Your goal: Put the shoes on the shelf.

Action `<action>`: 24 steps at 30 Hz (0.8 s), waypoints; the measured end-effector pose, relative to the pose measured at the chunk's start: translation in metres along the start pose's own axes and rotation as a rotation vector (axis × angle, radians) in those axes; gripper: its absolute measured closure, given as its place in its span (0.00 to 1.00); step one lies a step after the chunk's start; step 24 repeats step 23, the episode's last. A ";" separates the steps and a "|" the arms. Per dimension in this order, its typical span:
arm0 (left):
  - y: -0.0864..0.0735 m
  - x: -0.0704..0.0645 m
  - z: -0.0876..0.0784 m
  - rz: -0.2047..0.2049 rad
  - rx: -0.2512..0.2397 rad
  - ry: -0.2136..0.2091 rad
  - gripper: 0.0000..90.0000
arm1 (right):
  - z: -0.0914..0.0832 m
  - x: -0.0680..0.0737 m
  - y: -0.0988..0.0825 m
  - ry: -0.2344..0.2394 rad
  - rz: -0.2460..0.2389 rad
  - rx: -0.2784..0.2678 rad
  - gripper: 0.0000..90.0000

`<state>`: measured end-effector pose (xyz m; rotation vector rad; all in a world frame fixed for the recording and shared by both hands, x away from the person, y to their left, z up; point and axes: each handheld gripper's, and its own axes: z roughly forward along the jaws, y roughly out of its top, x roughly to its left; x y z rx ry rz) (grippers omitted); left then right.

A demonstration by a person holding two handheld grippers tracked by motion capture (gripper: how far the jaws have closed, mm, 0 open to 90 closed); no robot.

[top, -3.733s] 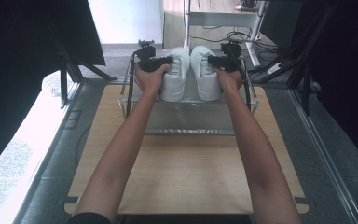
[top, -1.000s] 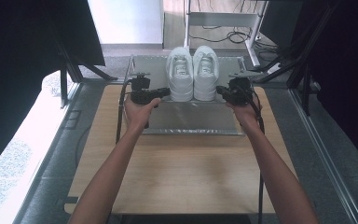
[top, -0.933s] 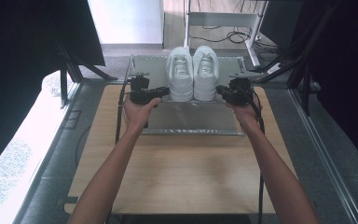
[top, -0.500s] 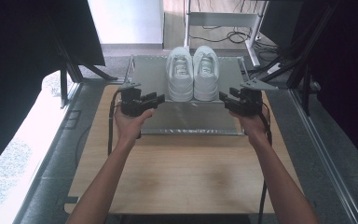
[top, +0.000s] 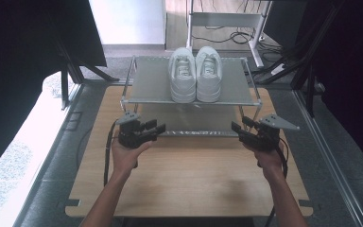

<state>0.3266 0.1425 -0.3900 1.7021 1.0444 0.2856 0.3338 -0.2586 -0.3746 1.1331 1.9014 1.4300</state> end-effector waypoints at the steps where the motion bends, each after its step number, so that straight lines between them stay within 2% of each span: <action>1: -0.006 0.000 -0.002 0.001 0.004 0.000 0.58 | -0.003 -0.001 -0.005 0.005 0.007 0.004 0.53; 5: -0.030 0.003 -0.009 -0.017 0.015 0.003 0.57 | -0.014 -0.003 -0.029 0.017 0.019 0.032 0.52; 9: -0.054 0.012 -0.011 -0.060 0.032 0.016 0.57 | -0.020 -0.007 -0.056 0.015 0.045 0.064 0.51; 11: -0.064 0.016 -0.013 -0.077 0.033 0.025 0.56 | -0.021 -0.009 -0.068 -0.005 0.055 0.081 0.48; 13: -0.071 0.019 -0.011 -0.092 0.051 0.019 0.56 | -0.019 -0.012 -0.078 -0.017 0.085 0.104 0.47; 15: -0.074 0.020 -0.011 -0.088 0.059 0.027 0.56 | -0.018 -0.014 -0.081 -0.026 0.084 0.117 0.47; 19: -0.075 0.018 -0.011 -0.094 0.048 0.018 0.54 | -0.021 -0.014 -0.080 -0.027 0.092 0.088 0.47; 22: -0.076 0.016 -0.009 -0.081 0.051 0.014 0.49 | -0.025 -0.013 -0.077 -0.042 0.099 0.060 0.40; 24: -0.077 0.015 -0.008 -0.077 0.051 0.023 0.48 | -0.026 -0.013 -0.076 -0.049 0.101 0.053 0.39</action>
